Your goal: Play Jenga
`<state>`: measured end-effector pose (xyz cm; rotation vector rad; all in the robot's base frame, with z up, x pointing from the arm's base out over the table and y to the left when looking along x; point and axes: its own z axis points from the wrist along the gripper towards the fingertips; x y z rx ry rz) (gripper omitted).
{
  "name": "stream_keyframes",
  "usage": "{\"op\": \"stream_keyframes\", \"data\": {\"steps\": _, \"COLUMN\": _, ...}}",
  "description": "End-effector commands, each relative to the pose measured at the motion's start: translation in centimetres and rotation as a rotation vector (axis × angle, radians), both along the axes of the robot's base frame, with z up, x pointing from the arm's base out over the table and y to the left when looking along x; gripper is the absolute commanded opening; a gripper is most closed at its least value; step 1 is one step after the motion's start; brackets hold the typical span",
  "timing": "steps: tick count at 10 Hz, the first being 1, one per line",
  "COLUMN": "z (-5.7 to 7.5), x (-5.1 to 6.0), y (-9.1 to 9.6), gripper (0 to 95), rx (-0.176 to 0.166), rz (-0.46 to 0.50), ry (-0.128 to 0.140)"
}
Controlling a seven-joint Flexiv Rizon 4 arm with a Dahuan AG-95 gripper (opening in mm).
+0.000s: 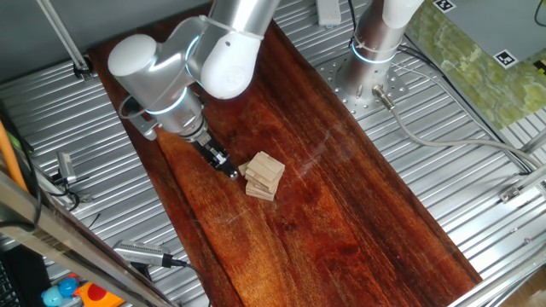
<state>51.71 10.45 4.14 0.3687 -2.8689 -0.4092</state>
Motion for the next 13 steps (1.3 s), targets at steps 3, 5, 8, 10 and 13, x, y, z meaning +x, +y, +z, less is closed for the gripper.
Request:
{"op": "stream_keyframes", "data": {"steps": 3, "z": -0.4, "x": -1.0, "y": -0.2, "gripper": 57.0, "rx": -0.001, "rz": 0.010, "ry": -0.003}}
{"op": "stream_keyframes", "data": {"steps": 5, "z": -0.6, "x": -1.5, "y": -0.3, "gripper": 38.0, "rx": -0.003, "rz": 0.014, "ry": -0.006}}
{"op": "stream_keyframes", "data": {"steps": 8, "z": -0.4, "x": -2.0, "y": -0.9, "gripper": 38.0, "rx": 0.000, "rz": 0.028, "ry": -0.007}}
{"op": "stream_keyframes", "data": {"steps": 10, "z": -0.3, "x": -2.3, "y": -1.6, "gripper": 38.0, "rx": 0.003, "rz": 0.038, "ry": -0.008}}
{"op": "stream_keyframes", "data": {"steps": 13, "z": -0.1, "x": -2.8, "y": -2.4, "gripper": 38.0, "rx": 0.006, "rz": 0.050, "ry": -0.009}}
